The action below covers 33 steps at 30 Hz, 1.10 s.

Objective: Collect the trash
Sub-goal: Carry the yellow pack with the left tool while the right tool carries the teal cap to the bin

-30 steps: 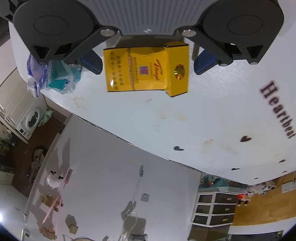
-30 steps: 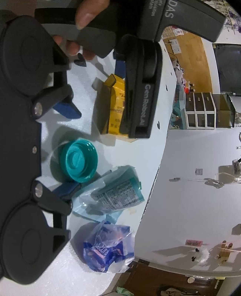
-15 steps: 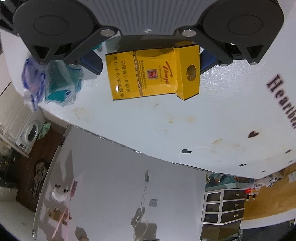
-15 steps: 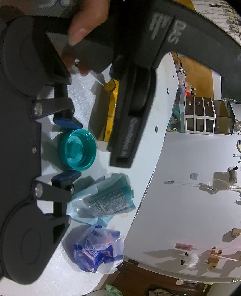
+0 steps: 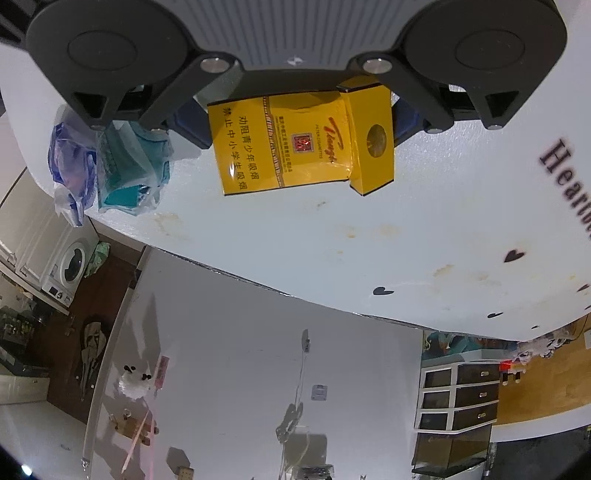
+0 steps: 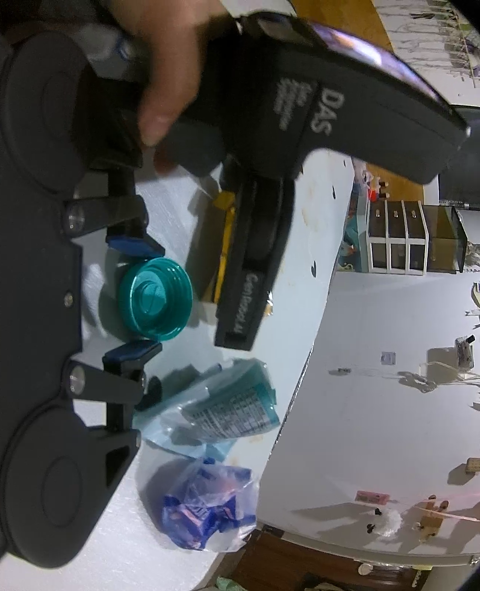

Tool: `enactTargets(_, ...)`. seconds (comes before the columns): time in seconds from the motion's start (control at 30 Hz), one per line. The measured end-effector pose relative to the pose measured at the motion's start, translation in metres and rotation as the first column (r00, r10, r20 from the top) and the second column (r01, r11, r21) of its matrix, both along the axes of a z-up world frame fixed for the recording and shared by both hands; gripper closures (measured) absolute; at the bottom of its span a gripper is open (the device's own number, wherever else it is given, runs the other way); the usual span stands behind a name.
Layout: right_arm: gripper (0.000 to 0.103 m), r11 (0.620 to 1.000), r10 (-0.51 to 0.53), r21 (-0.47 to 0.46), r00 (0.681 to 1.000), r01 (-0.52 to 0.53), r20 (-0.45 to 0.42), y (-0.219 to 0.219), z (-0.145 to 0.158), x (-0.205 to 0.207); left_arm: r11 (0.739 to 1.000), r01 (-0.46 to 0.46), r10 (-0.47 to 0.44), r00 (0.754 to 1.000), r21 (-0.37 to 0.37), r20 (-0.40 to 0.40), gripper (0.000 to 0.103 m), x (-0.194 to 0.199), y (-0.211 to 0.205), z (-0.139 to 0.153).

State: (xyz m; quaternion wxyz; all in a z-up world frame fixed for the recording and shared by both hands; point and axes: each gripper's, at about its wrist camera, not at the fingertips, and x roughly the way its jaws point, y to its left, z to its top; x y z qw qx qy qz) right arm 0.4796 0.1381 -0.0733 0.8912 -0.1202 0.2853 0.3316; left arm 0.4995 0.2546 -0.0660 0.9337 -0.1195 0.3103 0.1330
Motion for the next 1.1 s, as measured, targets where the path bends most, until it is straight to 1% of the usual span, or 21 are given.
enactTargets(0.13, 0.054, 1.0, 0.013, 0.001, 1.0, -0.013, -0.001, -0.006, 0.0, -0.014, 1.0, 0.008, -0.008, 1.0, -0.013, 0.004, 0.008, -0.006, -0.001, 0.001)
enactTargets(0.23, 0.054, 1.0, 0.017, 0.008, 1.0, -0.017, -0.007, -0.014, 0.0, -0.024, 1.0, 0.013, -0.013, 1.0, -0.007, 0.003, 0.008, -0.013, -0.005, 0.0)
enactTargets(0.33, 0.054, 1.0, 0.014, 0.007, 1.0, -0.014, -0.007, -0.023, 0.0, -0.033, 1.0, 0.027, -0.027, 1.0, 0.015, 0.001, 0.008, -0.027, -0.011, 0.001)
enactTargets(0.5, 0.054, 1.0, 0.001, 0.009, 1.0, -0.001, -0.008, -0.04, 0.001, -0.05, 0.998, 0.044, -0.046, 0.997, 0.033, 0.069, 0.008, -0.052, -0.023, 0.02)
enactTargets(0.57, 0.054, 1.0, 0.003, 0.008, 1.0, -0.003, -0.006, -0.047, 0.001, -0.06, 0.998, 0.051, -0.053, 0.995, 0.025, 0.089, 0.009, -0.064, -0.027, 0.024)
enactTargets(0.7, 0.054, 1.0, 0.007, 0.003, 1.0, -0.007, 0.001, -0.058, 0.005, -0.076, 0.998, 0.061, -0.062, 0.993, 0.014, 0.104, 0.009, -0.087, -0.037, 0.026)
enactTargets(0.8, 0.054, 1.0, 0.005, 0.017, 1.0, -0.005, 0.006, -0.067, 0.009, -0.09, 0.998, 0.068, -0.07, 0.991, 0.014, 0.117, 0.009, -0.106, -0.047, 0.027)
enactTargets(0.9, 0.054, 0.999, -0.003, 0.032, 1.0, 0.003, 0.004, -0.076, 0.013, -0.101, 0.997, 0.072, -0.075, 0.991, 0.026, 0.112, 0.009, -0.124, -0.055, 0.023)
enactTargets(1.0, 0.054, 0.999, -0.013, 0.041, 1.0, 0.013, 0.009, -0.086, 0.017, -0.113, 0.998, 0.065, -0.066, 0.993, 0.012, 0.094, 0.009, -0.141, -0.057, 0.015)
enactTargets(1.1, 0.054, 0.998, -0.027, 0.057, 1.0, 0.026, 0.004, -0.096, 0.019, -0.125, 0.998, 0.055, -0.055, 0.994, 0.011, 0.089, 0.009, -0.159, -0.056, 0.014)
